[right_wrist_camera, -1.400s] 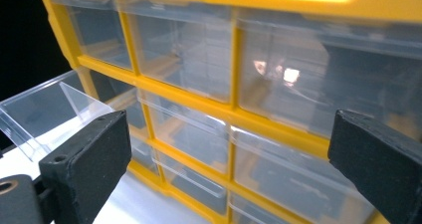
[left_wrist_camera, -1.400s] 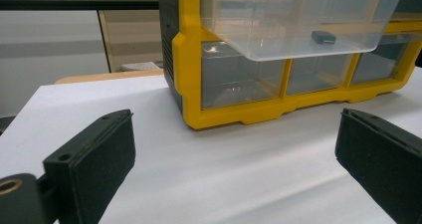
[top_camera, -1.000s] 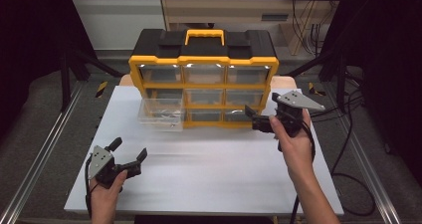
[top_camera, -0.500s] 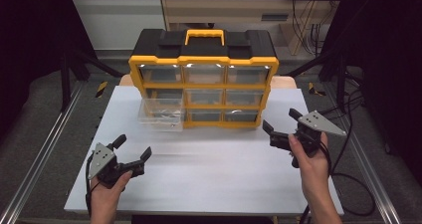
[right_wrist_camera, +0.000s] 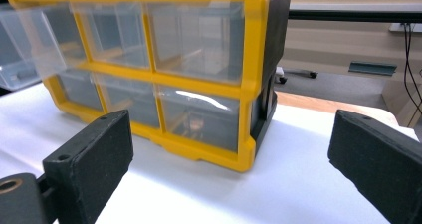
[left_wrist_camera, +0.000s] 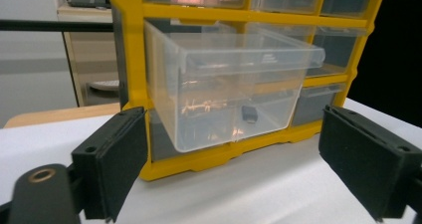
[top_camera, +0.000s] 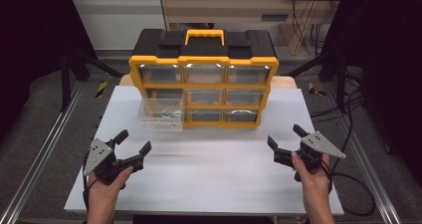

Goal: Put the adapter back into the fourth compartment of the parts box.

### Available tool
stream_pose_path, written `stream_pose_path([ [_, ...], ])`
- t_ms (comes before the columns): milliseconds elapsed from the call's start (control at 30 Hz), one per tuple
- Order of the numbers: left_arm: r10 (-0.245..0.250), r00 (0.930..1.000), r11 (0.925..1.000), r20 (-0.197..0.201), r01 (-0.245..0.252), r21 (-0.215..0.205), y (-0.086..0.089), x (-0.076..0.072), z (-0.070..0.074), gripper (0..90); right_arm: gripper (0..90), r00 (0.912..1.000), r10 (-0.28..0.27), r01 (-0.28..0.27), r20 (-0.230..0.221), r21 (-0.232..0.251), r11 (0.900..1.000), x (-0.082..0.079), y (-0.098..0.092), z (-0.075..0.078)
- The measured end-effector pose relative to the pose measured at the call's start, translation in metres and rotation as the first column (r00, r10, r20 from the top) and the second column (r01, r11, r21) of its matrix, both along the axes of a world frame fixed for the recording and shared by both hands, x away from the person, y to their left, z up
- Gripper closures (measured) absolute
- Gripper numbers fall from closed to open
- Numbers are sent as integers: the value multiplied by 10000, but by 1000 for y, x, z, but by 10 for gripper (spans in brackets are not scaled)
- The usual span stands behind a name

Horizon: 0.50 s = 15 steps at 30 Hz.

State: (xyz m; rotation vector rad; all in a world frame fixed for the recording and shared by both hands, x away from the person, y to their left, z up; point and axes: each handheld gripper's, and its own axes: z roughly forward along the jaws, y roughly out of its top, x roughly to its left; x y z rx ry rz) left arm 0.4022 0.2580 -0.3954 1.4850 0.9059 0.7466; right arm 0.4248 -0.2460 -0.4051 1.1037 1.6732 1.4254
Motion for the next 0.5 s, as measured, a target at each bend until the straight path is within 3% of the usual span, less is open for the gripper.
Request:
stream_pose_path([
  [100, -151, 9998, 9997, -107, 149, -169, -3, -1, 4, 165, 40, 10000, 54, -54, 6, -82, 10000, -4, -1, -9],
  [267, -147, 9998, 9999, -135, 146, -80, -5, -4, 5, 225, 38, 10000, 68, -68, -49, -73, 10000, -8, 0, -21],
  [500, -39, 9999, 9999, -130, 38, -110, -8, -8, 9, 384, 37, 9995, 227, -228, -236, -81, 9997, -14, 5, -35],
])
